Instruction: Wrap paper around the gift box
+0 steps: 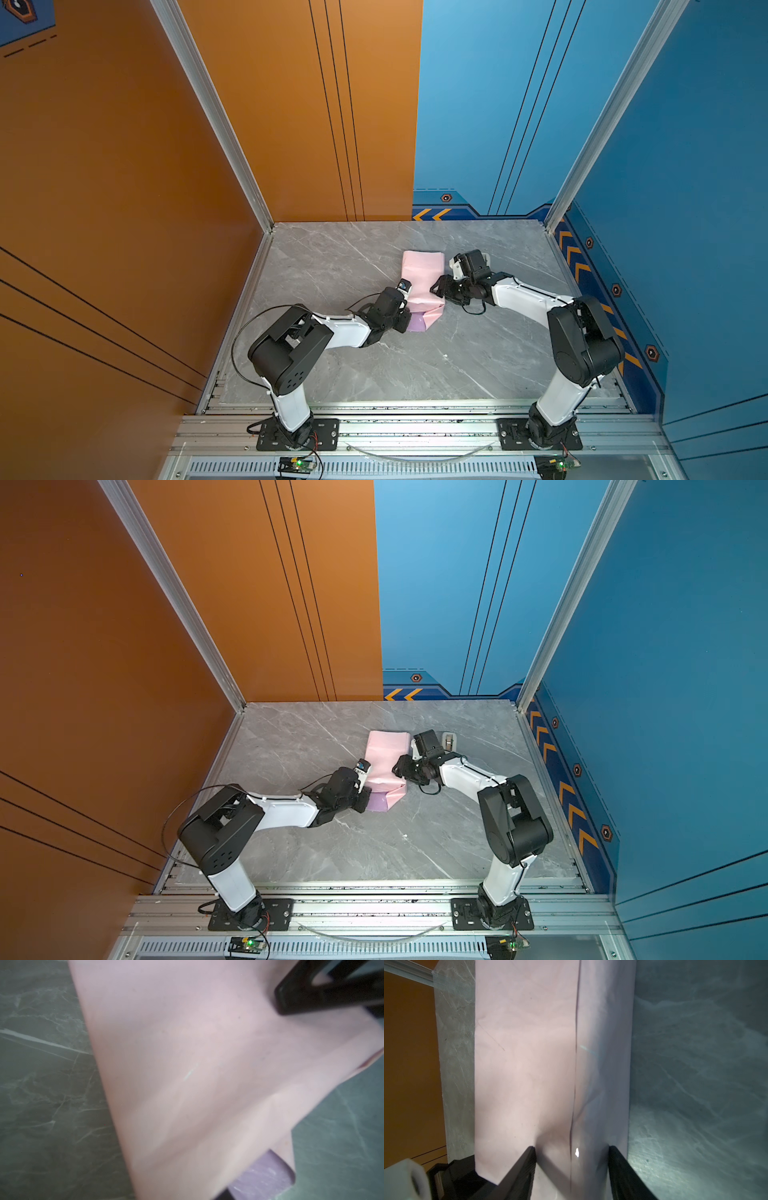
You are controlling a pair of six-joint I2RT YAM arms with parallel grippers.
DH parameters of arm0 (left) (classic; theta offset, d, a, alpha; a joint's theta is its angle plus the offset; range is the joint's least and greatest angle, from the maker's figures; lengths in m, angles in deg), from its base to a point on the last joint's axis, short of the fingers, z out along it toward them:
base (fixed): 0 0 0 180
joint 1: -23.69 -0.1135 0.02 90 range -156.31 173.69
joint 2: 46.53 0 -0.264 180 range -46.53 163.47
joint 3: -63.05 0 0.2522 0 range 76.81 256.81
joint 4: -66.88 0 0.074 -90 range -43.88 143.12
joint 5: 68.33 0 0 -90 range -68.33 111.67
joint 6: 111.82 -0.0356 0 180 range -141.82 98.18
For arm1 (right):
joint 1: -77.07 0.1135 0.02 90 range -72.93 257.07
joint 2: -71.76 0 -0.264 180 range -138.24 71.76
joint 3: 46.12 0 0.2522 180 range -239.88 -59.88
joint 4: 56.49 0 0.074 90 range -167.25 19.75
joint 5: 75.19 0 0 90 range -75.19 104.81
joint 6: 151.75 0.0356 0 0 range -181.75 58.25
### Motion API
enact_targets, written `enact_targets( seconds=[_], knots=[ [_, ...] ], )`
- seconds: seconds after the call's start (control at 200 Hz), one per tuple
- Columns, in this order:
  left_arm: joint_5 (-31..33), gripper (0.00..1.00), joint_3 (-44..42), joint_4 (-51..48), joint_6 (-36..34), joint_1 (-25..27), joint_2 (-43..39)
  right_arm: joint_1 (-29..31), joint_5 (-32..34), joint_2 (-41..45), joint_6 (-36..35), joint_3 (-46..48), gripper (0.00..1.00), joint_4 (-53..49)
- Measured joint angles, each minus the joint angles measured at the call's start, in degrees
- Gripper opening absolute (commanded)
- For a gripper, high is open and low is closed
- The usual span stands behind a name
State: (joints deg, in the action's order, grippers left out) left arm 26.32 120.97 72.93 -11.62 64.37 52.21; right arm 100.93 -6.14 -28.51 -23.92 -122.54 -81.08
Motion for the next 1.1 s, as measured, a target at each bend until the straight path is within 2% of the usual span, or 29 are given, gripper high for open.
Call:
enact_targets(
  seconds=[0.085, 0.18, 0.355, 0.571, 0.766, 0.966, 1.096],
  knots=[
    [0.3, 0.49, -1.1, -0.9, 1.1, -0.1, -4.5, 0.4, 0.0, 0.0, 0.2, 0.0, 0.57, 0.0],
    [0.6, 0.5, -1.9, -2.3, 1.9, -0.7, -10.5, 0.5, 0.0, 0.0, 0.2, 0.0, 0.57, 0.0],
    [1.2, 0.37, -3.7, -4.7, 5.1, -4.2, -17.0, 0.5, 0.0, 0.0, 0.2, 0.0, 0.57, 0.0],
    [1.1, 0.26, -4.4, -8.4, 8.2, -7.2, -12.3, 0.5, 0.0, 0.0, 0.2, 0.0, 0.57, 0.0],
    [-2.7, 0.23, -4.4, -8.2, 9.4, -5.8, -6.9, 0.5, 0.0, 0.0, 0.2, 0.0, 0.57, 0.0],
    [-7.3, 0.18, -4.2, -3.5, 10.2, -3.3, -5.0, 0.6, 0.0, 0.0, 0.6, 0.2, 0.57, 0.3],
    [-9.1, 0.17, -3.9, -0.8, 10.9, -2.6, -3.2, 0.6, 0.0, 0.0, 0.7, 0.3, 0.57, 0.5]
  ],
)
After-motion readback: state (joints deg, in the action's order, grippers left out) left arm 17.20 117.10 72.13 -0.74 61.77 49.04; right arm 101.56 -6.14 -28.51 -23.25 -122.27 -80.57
